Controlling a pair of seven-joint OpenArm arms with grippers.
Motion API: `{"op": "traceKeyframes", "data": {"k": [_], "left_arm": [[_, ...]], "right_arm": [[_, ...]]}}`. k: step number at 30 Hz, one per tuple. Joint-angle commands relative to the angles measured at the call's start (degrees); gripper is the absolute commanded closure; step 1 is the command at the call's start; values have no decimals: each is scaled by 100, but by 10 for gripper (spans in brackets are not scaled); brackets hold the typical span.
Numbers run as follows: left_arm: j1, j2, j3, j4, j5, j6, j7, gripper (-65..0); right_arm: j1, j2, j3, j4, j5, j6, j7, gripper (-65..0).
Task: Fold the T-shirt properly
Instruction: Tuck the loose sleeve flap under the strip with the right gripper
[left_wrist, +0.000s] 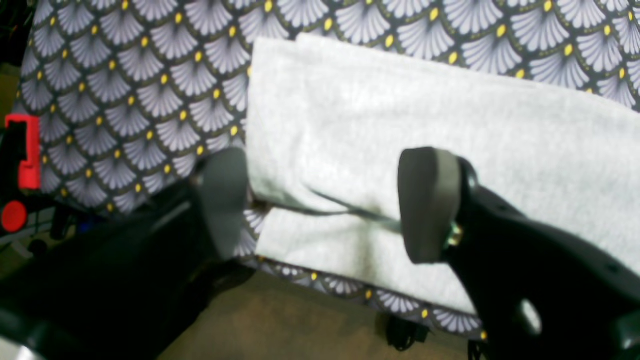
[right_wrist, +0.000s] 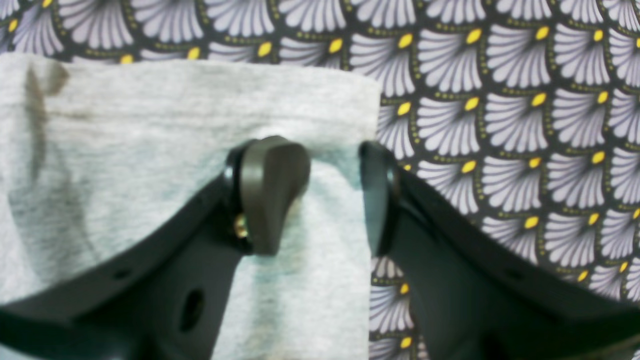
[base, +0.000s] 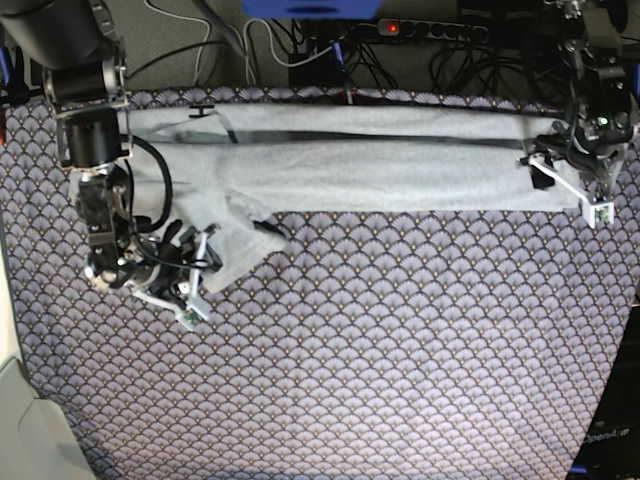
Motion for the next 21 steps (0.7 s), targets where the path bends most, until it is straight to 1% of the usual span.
{"op": "traceKeyframes", "data": {"k": [1,3,6,9,11,15,19,21], "left_arm": [[-20,-83,-28,99,11,10,-66,-460],[-20,-83,-28,99,11,10,-66,-460],[-20,-83,-28,99,11,10,-66,-460],[-20,-83,-28,99,11,10,-66,-460],[-20,-83,-28,99,11,10,-66,-460],[-29,-92,-28,99,11,10,-66,-461],[-38,-171,-28,99,11,10,-92,-461],[-56,-224,-28,81,-7,10,-101,-461]], "right_arm": [[86,25,2,56,12,-3,-50,-247],[86,25,28,56,12,-3,-50,-173],[86,25,28,56,12,-3,-59,0],[86,42,37,126,12,-3,-164,0],[7,51,37,460,12,-3,-349,0],[-608,157,231,1858,12,-3,-762,0],[-1206,174,617,3230,3,-3,-1245,0],[-1531,271,855,3819,3,-3,-1465,0]]}}
